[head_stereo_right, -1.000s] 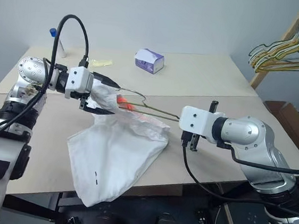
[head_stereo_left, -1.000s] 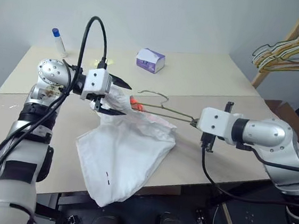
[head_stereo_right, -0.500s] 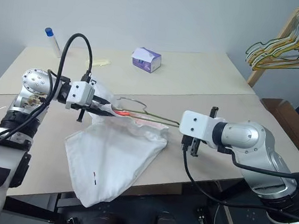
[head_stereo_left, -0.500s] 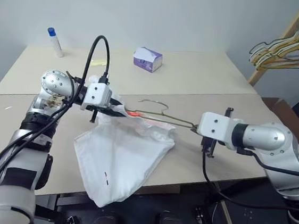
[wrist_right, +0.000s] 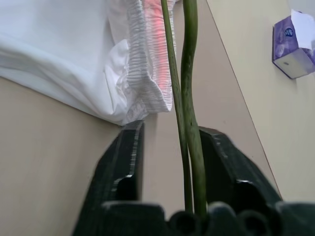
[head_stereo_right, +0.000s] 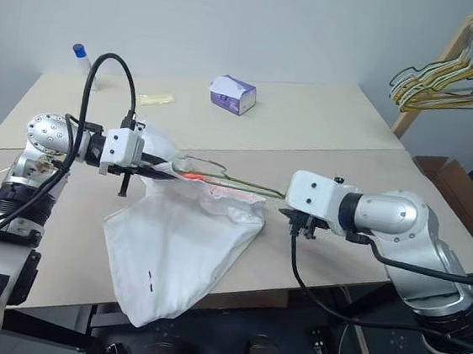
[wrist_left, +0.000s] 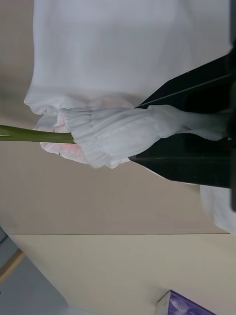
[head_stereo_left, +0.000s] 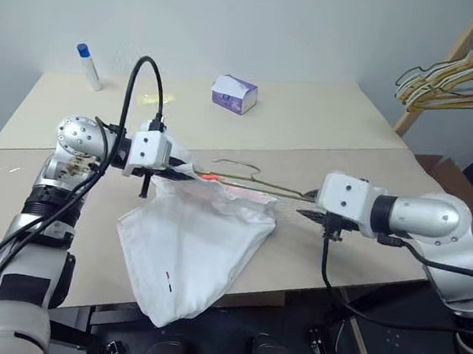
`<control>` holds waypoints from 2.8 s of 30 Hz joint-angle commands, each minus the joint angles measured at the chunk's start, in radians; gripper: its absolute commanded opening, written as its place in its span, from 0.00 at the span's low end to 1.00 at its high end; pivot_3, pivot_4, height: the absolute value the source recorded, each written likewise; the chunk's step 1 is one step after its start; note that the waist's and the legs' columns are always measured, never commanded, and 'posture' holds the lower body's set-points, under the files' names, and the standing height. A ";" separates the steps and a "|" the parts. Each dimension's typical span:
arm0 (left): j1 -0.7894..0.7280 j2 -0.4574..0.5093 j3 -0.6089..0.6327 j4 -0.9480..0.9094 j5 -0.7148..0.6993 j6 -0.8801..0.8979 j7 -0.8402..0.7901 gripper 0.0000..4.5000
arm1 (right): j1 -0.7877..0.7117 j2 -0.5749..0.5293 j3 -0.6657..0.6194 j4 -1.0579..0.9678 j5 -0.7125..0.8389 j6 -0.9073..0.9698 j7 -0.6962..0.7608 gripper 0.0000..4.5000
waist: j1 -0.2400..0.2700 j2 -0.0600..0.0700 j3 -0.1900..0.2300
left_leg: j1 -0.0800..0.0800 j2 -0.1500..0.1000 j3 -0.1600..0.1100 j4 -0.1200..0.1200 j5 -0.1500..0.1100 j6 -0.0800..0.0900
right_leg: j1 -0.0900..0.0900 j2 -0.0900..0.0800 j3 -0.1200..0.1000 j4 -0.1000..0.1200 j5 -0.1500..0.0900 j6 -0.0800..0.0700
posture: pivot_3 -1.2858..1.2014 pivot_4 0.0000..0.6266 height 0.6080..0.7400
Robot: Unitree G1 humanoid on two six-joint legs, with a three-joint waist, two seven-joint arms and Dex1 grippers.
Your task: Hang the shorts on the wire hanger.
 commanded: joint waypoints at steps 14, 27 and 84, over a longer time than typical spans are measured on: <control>-0.011 -0.007 0.080 -0.051 -0.061 0.143 0.106 0.00 | 0.226 0.109 -0.495 -0.091 0.486 0.310 -0.044 0.99 | 0.010 -0.001 -0.001 | 0.002 0.000 -0.001 0.000 0.000 0.000 | 0.002 0.000 0.000 0.000 0.000 0.000 | 0.51 0.01 1.00; -0.011 -0.008 0.083 -0.084 -0.071 0.175 0.098 0.00 | -0.056 0.624 -0.230 0.454 0.452 0.431 -0.438 0.99 | 0.003 -0.001 -0.004 | 0.003 -0.001 -0.001 0.000 0.004 -0.007 | 0.001 0.000 0.002 0.010 0.001 0.000 | 0.52 0.00 1.00; 0.201 0.209 0.153 -0.042 -0.137 0.285 0.083 0.00 | 0.151 0.468 -0.420 0.373 0.308 -0.035 -0.696 0.00 | -0.006 0.000 -0.004 | 0.003 0.000 -0.001 0.000 0.001 -0.001 | 0.000 0.000 0.002 0.010 0.000 0.000 | 0.50 0.02 1.00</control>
